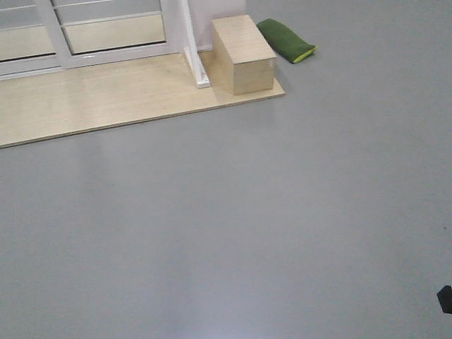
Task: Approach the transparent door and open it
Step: 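Drive up to the glass sliding door and stop before its frame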
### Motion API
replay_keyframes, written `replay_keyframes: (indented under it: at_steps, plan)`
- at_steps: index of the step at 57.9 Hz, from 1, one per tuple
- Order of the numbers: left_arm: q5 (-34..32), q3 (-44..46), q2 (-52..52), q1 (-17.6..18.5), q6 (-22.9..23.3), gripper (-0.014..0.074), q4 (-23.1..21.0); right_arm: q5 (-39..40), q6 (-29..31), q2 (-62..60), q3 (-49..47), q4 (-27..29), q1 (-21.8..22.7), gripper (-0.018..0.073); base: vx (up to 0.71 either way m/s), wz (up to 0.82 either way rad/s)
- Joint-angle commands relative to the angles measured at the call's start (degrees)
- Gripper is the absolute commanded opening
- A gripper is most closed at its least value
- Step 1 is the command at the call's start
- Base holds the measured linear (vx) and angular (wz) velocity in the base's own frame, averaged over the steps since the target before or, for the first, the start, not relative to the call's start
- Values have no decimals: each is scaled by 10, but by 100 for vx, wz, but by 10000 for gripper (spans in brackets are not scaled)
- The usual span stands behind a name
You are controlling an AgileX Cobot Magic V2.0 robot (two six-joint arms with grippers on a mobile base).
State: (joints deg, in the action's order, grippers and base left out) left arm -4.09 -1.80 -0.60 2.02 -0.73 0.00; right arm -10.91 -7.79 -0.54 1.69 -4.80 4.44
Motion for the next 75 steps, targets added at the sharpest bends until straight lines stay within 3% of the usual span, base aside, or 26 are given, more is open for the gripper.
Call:
replay_keyframes:
  at_steps: [1,39,75]
  plan:
    - [-48,-9,-9,3,2,-6,-3,47,3,-9,3,-2,2,-9,54,55]
    - [-48,-9,-9,3,2,-6,-3,47,3,-9,3,-2,2,-9,55,46]
    - [-48,-9,-9,3,2,-6,-3,47,3,-9,3,-2,2,-9,57,1]
